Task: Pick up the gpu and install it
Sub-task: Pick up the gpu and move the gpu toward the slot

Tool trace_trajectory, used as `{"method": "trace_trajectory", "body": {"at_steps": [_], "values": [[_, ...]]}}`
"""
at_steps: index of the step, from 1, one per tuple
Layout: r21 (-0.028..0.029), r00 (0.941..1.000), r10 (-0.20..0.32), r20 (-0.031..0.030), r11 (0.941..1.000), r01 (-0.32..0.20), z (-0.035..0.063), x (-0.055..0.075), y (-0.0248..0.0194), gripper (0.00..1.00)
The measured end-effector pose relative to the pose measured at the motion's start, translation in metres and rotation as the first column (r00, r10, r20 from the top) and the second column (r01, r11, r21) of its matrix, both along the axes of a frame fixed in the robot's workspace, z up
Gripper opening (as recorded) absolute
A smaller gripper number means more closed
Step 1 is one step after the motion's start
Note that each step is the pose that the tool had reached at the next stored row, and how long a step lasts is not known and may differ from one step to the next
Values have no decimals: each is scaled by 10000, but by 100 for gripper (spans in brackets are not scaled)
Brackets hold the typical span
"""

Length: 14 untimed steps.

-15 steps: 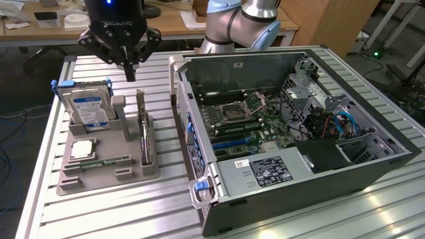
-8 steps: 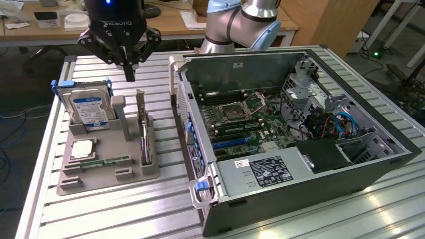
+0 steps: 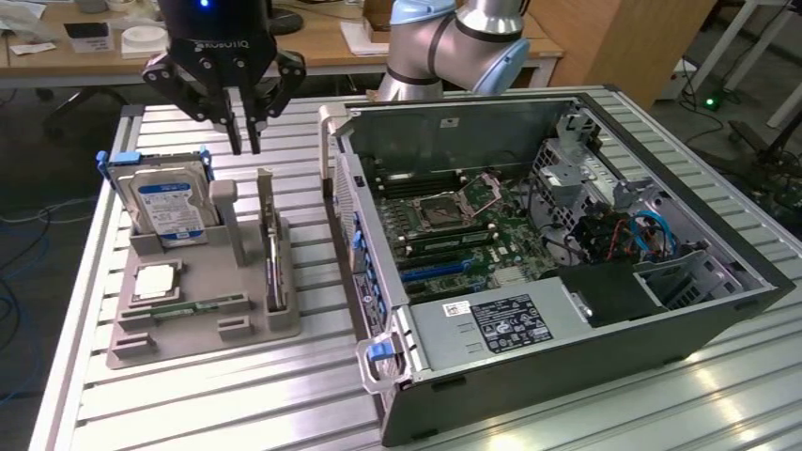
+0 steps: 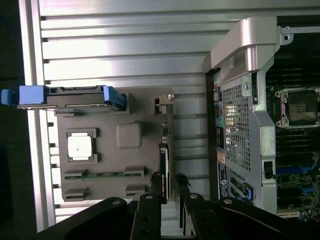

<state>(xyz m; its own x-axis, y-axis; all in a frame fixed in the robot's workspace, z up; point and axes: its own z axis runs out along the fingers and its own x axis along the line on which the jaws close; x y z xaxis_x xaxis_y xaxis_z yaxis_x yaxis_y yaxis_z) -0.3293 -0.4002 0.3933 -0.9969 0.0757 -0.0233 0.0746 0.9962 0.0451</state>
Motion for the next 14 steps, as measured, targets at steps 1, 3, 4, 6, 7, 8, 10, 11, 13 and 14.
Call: {"method": "trace_trajectory", "body": {"at_steps": [1, 3, 4, 6, 7, 8, 10, 11, 13, 14], "values": [[0, 10000, 0, 0, 10000, 0, 0, 0, 0, 29], [0, 10000, 0, -1, 10000, 0, 0, 0, 0, 35], [0, 10000, 0, 0, 10000, 0, 0, -1, 0, 41], [0, 10000, 0, 0, 10000, 0, 0, -1, 0, 41], [0, 10000, 0, 0, 10000, 0, 0, -1, 0, 47], [0, 10000, 0, 0, 10000, 0, 0, -1, 0, 53], [0, 10000, 0, -1, 10000, 0, 0, -2, 0, 58], [0, 10000, 0, 0, 10000, 0, 0, -2, 0, 64], [-1, 10000, 1, -1, 10000, -1, 0, -2, 0, 71], [-3, 10000, 23, -1, 10000, -23, -4, -2, 0, 71]]}}
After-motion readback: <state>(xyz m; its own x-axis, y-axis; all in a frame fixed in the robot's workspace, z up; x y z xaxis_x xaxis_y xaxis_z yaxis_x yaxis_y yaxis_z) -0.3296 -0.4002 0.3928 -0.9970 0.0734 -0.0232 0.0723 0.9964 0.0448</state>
